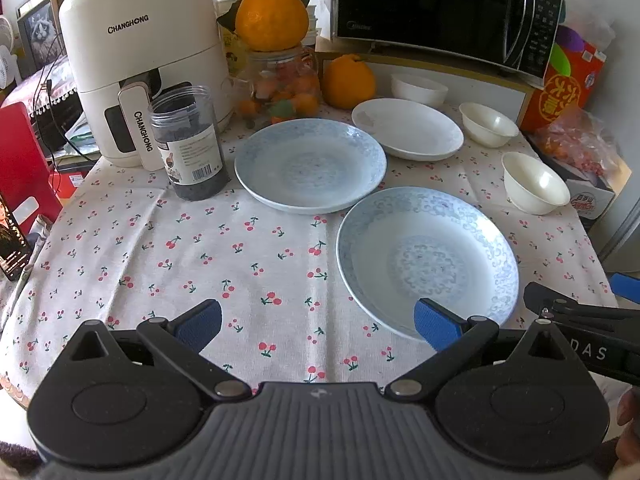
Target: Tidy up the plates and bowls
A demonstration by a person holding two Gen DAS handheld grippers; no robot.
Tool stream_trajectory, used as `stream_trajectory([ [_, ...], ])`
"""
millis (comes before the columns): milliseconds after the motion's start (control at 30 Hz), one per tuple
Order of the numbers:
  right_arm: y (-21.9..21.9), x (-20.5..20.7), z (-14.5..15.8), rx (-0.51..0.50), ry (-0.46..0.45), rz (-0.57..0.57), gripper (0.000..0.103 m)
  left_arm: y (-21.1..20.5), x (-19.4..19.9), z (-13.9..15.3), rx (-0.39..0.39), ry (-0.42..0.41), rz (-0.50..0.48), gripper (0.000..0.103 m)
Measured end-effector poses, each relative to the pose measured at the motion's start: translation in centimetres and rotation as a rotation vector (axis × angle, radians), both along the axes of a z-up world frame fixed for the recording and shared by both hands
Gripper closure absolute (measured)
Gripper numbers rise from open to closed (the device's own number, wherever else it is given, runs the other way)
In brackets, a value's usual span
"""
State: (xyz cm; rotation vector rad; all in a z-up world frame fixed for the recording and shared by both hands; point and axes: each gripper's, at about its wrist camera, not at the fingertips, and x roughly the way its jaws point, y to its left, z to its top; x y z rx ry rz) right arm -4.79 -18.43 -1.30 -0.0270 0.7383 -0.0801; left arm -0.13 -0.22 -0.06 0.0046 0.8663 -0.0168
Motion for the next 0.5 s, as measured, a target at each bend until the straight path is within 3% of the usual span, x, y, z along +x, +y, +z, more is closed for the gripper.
stream_trajectory([
  [500,-0.17,-0.03,0.07,0.011,-0.001,-0.004,0.0,0.16,0.02,-0.13,-0.001,0.001,-0.001,0.0],
])
